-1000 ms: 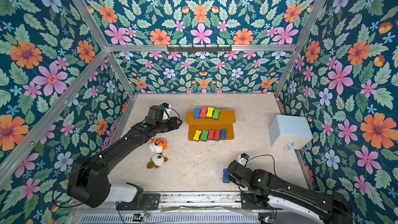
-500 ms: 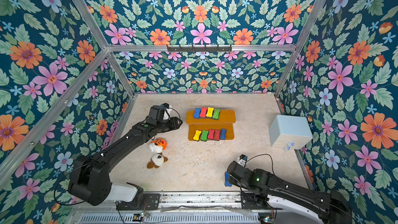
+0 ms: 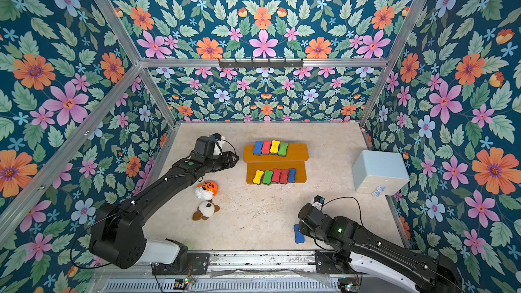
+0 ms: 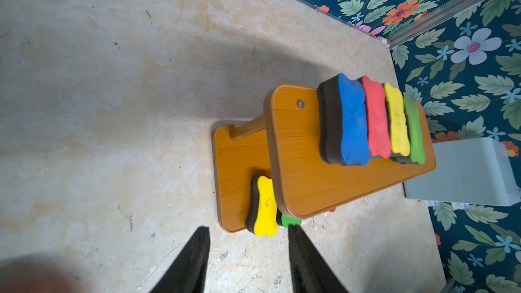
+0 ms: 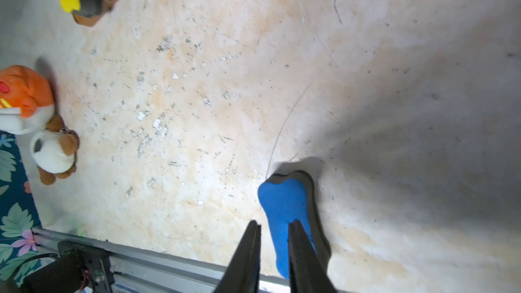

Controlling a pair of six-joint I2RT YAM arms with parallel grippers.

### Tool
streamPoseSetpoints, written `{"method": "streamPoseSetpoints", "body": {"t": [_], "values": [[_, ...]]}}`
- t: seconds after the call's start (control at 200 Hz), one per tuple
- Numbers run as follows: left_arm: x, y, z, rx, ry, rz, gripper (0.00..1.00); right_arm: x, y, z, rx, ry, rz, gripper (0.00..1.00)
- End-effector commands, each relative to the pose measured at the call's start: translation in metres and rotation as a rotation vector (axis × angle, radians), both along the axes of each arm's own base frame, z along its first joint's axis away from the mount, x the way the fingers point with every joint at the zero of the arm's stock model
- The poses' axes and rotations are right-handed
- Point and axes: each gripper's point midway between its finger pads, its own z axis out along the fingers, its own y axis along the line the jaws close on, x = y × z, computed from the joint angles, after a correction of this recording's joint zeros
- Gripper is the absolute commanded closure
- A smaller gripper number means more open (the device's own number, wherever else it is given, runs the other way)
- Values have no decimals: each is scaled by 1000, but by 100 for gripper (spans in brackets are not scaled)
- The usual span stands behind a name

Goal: Remove the whiteboard erasers from the shelf
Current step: Place the whiteboard eraser at the center of the board, then pick up the whiteboard eraser from the shelf.

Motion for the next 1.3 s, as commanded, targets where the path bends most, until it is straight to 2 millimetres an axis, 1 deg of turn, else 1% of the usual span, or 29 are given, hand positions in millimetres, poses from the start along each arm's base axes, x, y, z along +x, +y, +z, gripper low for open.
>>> {"method": "streamPoseSetpoints", "body": {"t": [0.0,0.065,0.14,0.245,0.325,0.39,0.51,0.585,0.645,0.705,0.775,0.85,0.92,1.035,1.175,1.27,1.28,1.295], "values": [[3,-3,7,-17,-9,-5,49,22,6,22,4,-85,3,74],[6,-6,11,-25,-15,-7,49,42,17,41,44,-137,6,73],[9,-8,14,-30,-19,-9,49,68,28,57,100,-166,5,73],[13,-11,17,-35,-24,-15,50,105,41,78,166,-218,20,73],[15,-12,19,-42,-35,-13,50,133,49,101,213,-260,47,72],[17,-13,20,-45,-36,-12,50,157,49,120,222,-299,44,71],[21,-12,15,-11,-24,-13,50,195,45,143,259,-334,45,69],[25,-12,14,-9,-28,-6,50,217,38,149,257,-348,33,68],[28,-15,14,-21,-25,-7,50,232,36,155,261,-362,32,67],[28,-18,13,-27,-16,-18,51,245,36,157,254,-364,35,67],[29,-17,12,-19,-15,-18,51,258,39,159,251,-364,43,65],[30,-15,11,-3,-18,-10,51,269,43,156,247,-352,53,62],[30,-13,11,5,-20,-9,50,278,47,149,238,-332,60,58],[30,-13,8,12,-17,-10,50,288,51,137,223,-299,68,57],[30,-12,4,23,-10,-10,50,294,55,127,226,-277,72,57],[29,-12,2,25,-7,-12,50,296,57,130,235,-281,78,58],[29,-12,2,26,-6,-11,50,298,58,118,227,-256,77,58],[29,-12,2,26,-6,-10,50,299,58,116,226,-251,77,58]]}}
